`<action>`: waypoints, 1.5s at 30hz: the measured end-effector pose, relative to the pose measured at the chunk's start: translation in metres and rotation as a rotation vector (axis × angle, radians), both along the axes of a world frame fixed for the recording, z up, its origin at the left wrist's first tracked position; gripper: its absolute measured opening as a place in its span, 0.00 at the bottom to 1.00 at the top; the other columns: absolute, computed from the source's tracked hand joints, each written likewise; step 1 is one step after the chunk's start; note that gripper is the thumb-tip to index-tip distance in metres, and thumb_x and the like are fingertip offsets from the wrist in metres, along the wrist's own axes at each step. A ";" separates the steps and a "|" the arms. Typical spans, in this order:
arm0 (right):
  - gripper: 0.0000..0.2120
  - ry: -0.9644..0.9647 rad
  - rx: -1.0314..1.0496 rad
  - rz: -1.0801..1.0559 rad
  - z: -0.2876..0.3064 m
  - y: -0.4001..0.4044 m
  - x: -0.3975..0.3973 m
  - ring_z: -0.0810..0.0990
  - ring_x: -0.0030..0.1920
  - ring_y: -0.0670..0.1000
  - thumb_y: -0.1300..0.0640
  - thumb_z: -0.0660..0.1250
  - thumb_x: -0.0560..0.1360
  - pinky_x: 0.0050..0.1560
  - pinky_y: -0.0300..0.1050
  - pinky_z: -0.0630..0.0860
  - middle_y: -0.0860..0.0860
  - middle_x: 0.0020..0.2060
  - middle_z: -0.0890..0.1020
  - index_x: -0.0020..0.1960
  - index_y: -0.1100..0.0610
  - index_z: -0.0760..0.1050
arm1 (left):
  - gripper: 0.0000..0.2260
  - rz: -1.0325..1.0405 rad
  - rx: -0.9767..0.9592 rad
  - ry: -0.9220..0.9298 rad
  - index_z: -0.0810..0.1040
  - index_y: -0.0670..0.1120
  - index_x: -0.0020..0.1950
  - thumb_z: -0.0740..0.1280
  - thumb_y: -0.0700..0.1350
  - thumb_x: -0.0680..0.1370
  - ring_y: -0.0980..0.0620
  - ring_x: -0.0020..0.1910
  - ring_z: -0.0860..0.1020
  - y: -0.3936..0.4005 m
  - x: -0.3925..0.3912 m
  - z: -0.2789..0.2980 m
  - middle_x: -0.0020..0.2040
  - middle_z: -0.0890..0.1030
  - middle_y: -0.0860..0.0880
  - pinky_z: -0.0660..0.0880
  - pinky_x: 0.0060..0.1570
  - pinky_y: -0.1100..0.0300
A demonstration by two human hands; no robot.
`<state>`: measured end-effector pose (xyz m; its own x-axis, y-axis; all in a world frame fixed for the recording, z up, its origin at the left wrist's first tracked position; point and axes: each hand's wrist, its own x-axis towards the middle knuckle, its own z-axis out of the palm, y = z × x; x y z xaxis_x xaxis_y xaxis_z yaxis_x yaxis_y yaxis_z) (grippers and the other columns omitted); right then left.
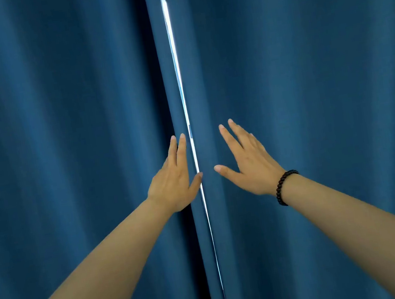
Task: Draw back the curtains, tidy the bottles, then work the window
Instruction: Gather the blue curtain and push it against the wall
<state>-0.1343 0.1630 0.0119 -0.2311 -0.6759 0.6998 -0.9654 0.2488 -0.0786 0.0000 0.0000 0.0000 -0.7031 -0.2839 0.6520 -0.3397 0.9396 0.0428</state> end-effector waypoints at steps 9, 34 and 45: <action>0.38 -0.034 -0.126 -0.040 0.000 -0.076 -0.045 0.44 0.77 0.51 0.45 0.58 0.79 0.76 0.52 0.47 0.52 0.77 0.41 0.77 0.54 0.37 | 0.39 -0.300 -0.183 0.066 0.45 0.41 0.80 0.66 0.42 0.76 0.50 0.44 0.80 -0.052 -0.065 -0.003 0.81 0.47 0.47 0.73 0.28 0.59; 0.53 -0.777 -0.413 0.027 0.014 -0.082 -0.172 0.55 0.76 0.48 0.29 0.65 0.66 0.74 0.54 0.58 0.46 0.77 0.50 0.77 0.48 0.37 | 0.42 -0.477 0.328 0.106 0.36 0.45 0.80 0.65 0.48 0.79 0.48 0.79 0.52 -0.044 -0.239 -0.033 0.81 0.41 0.52 0.61 0.72 0.54; 0.04 -0.358 -0.592 -0.117 0.029 -0.079 -0.222 0.80 0.36 0.50 0.58 0.67 0.75 0.36 0.33 0.75 0.51 0.37 0.83 0.47 0.59 0.76 | 0.34 -0.435 0.015 0.315 0.63 0.40 0.77 0.70 0.51 0.75 0.42 0.75 0.64 -0.042 -0.302 -0.046 0.78 0.61 0.41 0.63 0.72 0.40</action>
